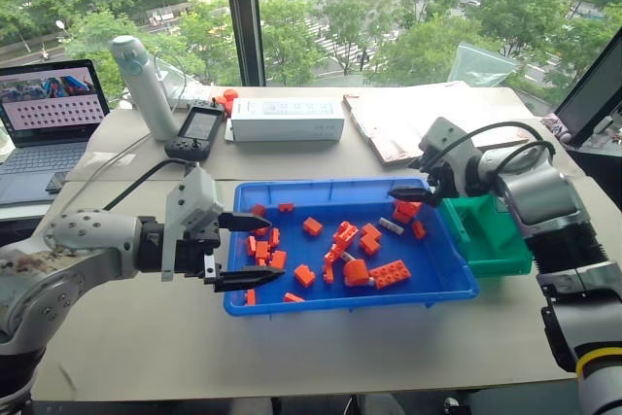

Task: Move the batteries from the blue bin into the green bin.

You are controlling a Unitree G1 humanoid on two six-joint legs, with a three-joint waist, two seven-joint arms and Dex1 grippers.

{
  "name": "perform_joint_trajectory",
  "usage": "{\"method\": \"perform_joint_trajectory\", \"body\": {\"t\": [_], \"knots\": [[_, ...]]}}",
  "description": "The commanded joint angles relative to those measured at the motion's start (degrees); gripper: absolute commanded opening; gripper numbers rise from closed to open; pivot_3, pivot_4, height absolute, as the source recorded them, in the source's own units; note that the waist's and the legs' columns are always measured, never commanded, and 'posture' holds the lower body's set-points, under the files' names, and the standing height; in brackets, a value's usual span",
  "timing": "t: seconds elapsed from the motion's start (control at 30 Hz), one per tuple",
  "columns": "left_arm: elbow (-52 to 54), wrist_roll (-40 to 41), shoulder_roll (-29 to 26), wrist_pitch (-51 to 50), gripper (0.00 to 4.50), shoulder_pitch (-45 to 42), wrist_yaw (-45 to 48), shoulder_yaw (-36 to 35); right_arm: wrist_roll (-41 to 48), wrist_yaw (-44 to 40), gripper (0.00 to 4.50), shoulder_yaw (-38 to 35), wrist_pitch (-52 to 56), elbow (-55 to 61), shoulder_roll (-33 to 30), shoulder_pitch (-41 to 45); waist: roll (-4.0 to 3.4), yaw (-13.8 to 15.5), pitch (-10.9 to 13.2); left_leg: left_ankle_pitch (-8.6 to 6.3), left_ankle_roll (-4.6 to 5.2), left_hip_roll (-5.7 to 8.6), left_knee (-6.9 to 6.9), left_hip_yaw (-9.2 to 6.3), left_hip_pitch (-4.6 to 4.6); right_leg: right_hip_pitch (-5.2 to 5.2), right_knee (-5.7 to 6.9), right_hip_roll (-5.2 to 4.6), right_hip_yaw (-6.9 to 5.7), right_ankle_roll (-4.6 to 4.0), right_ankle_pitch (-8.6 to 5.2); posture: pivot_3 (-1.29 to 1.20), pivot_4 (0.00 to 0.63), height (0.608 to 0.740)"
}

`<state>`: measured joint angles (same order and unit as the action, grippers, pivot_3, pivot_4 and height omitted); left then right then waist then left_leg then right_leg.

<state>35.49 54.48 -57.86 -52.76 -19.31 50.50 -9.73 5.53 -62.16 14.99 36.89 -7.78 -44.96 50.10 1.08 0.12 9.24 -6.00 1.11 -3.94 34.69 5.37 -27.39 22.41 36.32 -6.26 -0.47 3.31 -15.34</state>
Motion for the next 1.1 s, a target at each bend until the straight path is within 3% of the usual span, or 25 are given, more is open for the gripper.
{"method": "perform_joint_trajectory", "body": {"t": [0.03,0.17,0.7,0.83,1.1], "knots": [[0.8,0.2,0.3,0.9,4.5,-1.1,0.4,0.4,0.4,-3.8,4.26,2.4,2.3,6.1,-1.5,-2.9,0.0,0.1,0.0,0.0,0.0,0.0,0.01,-0.02,0.01,0.09,-0.03,0.0,-0.04,-0.01,0.0,0.0,0.15,0.74],[0.8,-0.1,0.4,0.9,4.5,-1.1,0.5,0.5,-0.6,-4.3,4.26,4.7,5.3,8.2,-1.8,-5.2,0.0,0.1,0.0,-0.01,-0.01,0.0,0.07,-0.01,0.0,0.11,-0.02,-0.01,-0.03,-0.04,-0.01,0.0,0.15,0.74],[1.8,0.5,-0.1,0.6,4.5,0.0,0.2,-0.6,-5.8,1.1,4.26,6.1,2.2,-3.5,2.9,-4.6,0.0,0.1,0.0,0.0,-0.01,0.01,0.07,0.0,0.0,0.12,0.0,-0.01,-0.02,-0.02,0.0,0.0,0.15,0.74],[1.8,0.5,-0.1,0.6,4.5,0.2,0.1,-0.7,-6.8,1.4,3.24,6.6,0.9,-7.1,4.5,-4.2,0.0,0.0,0.0,0.0,-0.01,0.01,0.07,-0.01,0.01,0.08,0.01,-0.01,-0.02,-0.01,0.01,0.0,0.15,0.74],[0.7,0.0,0.1,1.2,4.5,-0.4,0.5,-0.6,-6.6,0.1,0.46,5.1,0.3,-5.6,3.9,-4.2,0.0,0.2,0.0,0.0,-0.01,0.01,0.12,-0.03,0.03,0.04,0.0,0.0,-0.05,0.01,0.02,0.0,0.15,0.74]]}}
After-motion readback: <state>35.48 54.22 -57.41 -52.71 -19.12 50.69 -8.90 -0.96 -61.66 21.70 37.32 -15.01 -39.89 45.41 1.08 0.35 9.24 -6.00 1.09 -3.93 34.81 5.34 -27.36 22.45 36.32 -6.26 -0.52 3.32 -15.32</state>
